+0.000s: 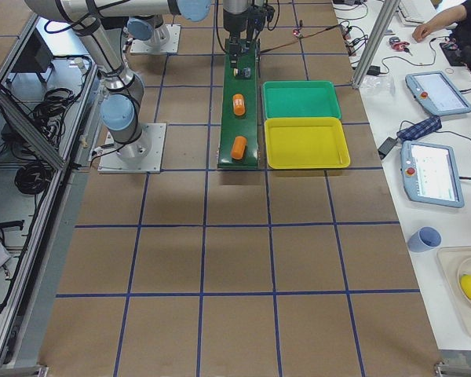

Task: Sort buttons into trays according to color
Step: 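Place the second yellow-capped button on the belt with the left gripper, then reach left gripper to green button while right moves over belt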

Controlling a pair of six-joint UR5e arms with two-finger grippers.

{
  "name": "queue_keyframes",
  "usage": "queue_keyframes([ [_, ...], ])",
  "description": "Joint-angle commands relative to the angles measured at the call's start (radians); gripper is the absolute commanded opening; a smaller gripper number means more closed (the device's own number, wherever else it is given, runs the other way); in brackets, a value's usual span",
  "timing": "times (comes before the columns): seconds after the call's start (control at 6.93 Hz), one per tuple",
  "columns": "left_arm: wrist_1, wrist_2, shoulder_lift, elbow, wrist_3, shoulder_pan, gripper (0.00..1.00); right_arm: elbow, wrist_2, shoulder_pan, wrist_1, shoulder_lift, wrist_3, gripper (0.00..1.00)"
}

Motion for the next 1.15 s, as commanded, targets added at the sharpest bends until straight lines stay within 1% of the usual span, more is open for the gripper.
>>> queue_keyframes([
  [0.0, -0.097, 0.047, 0.044, 0.065, 0.209, 0.189, 1.0, 0.002, 0.008, -0.015, -0.035, 0.046, 0.003, 1.0],
  [0.14, -0.09, 0.049, 0.017, 0.074, 0.411, 0.301, 1.0, 0.003, 0.012, -0.015, -0.058, 0.073, 0.0, 1.0],
  [0.29, -0.058, 0.043, -0.005, 0.074, 0.597, 0.38, 1.0, 0.003, 0.013, -0.015, -0.06, 0.105, 0.005, 1.0],
  [0.43, 0.014, 0.053, -0.042, 0.074, 0.779, 0.419, 1.0, 0.017, 0.006, -0.015, -0.063, 0.117, 0.005, 1.0],
  [0.58, 0.047, 0.055, -0.075, 0.077, 1.013, 0.442, 1.0, 0.037, 0.007, -0.015, -0.086, 0.117, 0.008, 1.0],
  [0.72, 0.117, 0.061, -0.105, 0.073, 1.154, 0.475, 1.0, 0.055, 0.004, -0.015, -0.116, 0.117, 0.014, 1.0],
  [0.87, 0.146, 0.063, -0.128, 0.071, 1.227, 0.48, 1.0, 0.061, 0.004, -0.015, -0.118, 0.117, 0.014, 1.0],
  [1.01, 0.209, 0.064, -0.149, 0.044, 1.313, 0.48, 1.0, 0.08, 0.021, -0.015, -0.116, 0.119, 0.018, 1.0],
])
